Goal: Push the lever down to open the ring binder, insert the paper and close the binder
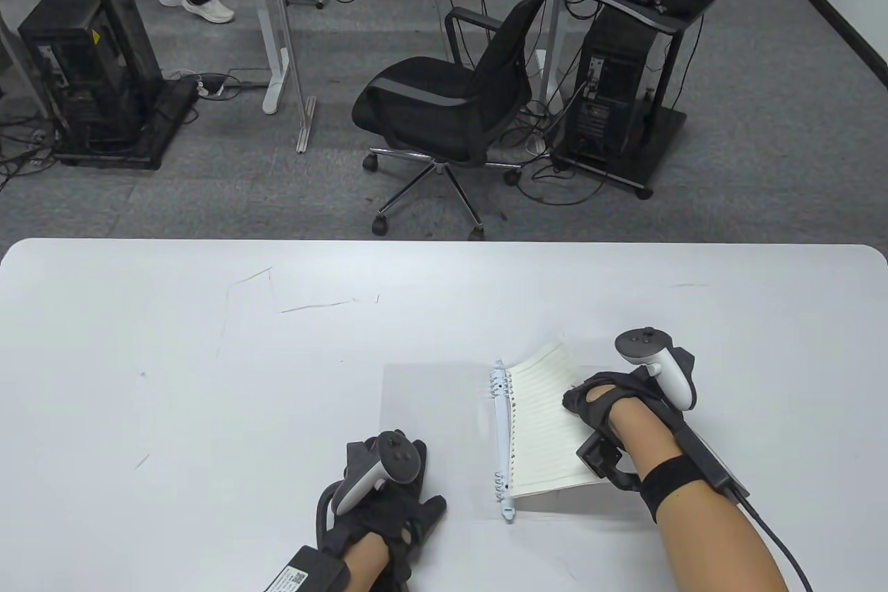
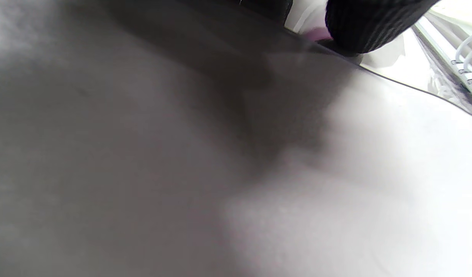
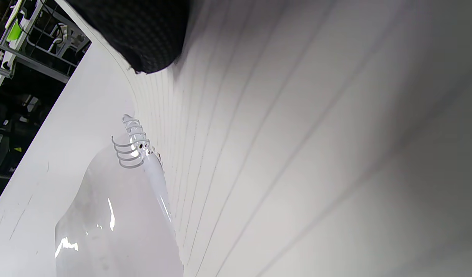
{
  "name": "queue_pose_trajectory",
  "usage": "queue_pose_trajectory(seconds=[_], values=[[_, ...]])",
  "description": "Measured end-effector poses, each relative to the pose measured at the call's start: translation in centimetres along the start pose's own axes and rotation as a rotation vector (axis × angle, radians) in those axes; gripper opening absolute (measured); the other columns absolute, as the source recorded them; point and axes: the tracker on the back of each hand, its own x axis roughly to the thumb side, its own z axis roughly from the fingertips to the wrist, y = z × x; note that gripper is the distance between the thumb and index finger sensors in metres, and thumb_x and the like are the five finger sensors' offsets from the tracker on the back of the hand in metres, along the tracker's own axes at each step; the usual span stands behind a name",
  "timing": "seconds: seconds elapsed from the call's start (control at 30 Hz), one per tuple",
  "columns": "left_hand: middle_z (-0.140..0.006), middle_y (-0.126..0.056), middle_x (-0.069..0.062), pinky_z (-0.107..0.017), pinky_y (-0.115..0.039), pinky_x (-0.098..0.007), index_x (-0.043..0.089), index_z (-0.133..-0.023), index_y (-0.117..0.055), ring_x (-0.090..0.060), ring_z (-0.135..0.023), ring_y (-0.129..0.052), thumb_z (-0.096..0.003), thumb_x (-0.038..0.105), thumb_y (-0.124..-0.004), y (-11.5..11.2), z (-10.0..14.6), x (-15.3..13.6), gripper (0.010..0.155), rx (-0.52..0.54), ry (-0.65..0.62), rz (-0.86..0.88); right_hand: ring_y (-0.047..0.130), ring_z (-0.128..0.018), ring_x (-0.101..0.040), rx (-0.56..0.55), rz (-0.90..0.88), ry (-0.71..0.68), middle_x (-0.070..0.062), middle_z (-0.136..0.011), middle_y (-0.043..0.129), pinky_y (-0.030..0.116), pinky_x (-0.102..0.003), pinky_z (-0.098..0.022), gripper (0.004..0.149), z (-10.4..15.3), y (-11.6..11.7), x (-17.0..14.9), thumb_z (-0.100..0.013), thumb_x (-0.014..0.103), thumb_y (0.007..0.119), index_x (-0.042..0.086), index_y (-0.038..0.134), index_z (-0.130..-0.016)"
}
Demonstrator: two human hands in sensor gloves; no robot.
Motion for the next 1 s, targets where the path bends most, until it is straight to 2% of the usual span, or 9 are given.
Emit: queue_pose_trajectory(seconds=[0.43,1.0], values=[[-0.107,0.015,0.016,-0.067,0.002,-0.053,0.046,-0.101,-0.008,-0.021,-0.098,0.021,-0.0473,0.065,-0.065,0.03,0.00,0.00,0.081,-0.001,0.001,0.001,0.115,-0.042,-0.029,-0.056,0.109,-0.024,-0.008,-0.069,0.107,0.098,-0.039,-0.025,0.048,0.21,0.14,0.60,-0.049,0.035,0.079,0.010,0.085,-0.089],[-0.107,0.015,0.016,-0.067,0.002,-0.053,0.046,-0.101,-0.008,-0.021,-0.098,0.021,-0.0474,0.065,-0.065,0.06,0.03,-0.02,0.080,-0.003,0.001,0.004,0.115,-0.042,-0.030,-0.009,0.072,-0.019,-0.008,-0.070,0.107,0.098,-0.039,-0.026,0.049,0.54,0.02,0.66,-0.050,0.036,0.078,0.011,0.083,-0.091]])
